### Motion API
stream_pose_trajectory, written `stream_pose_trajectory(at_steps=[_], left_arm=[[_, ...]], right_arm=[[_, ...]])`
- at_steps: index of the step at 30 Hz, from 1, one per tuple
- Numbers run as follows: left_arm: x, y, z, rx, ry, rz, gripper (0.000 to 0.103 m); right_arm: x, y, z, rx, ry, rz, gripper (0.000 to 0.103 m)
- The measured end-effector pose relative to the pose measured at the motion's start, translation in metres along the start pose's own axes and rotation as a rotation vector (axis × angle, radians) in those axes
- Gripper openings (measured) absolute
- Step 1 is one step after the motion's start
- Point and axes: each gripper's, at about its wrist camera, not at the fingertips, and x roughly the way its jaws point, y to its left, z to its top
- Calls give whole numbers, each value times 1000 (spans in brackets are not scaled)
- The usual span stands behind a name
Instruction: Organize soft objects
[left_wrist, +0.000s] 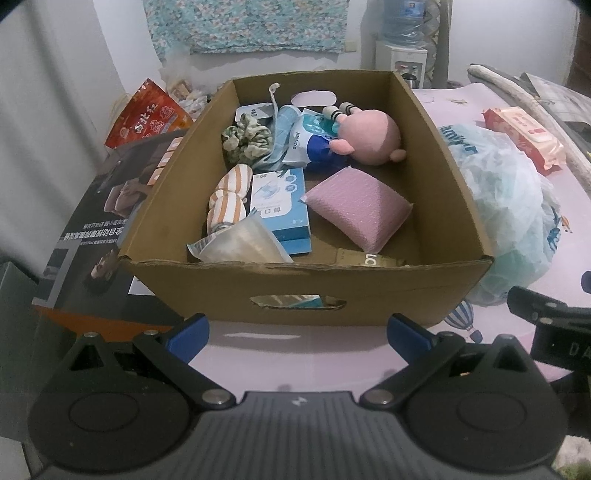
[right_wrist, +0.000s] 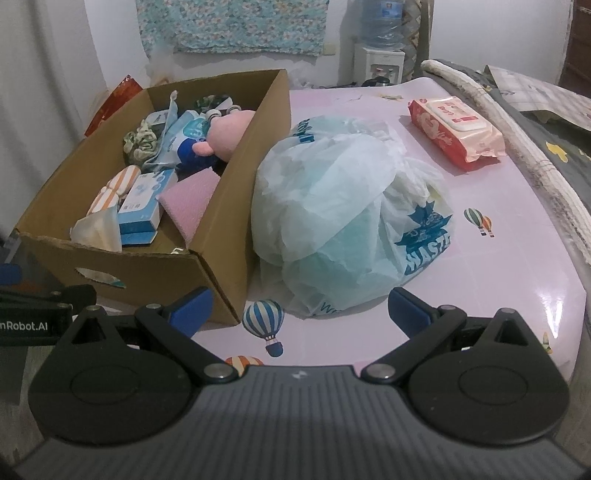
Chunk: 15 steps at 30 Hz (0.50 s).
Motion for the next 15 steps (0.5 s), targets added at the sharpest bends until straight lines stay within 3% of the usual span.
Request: stream_pose_trajectory(at_steps=[15], left_arm=[[1,1,0,-3,3,1,103]], right_arm=[[2,2,0,-1,9,8,102]])
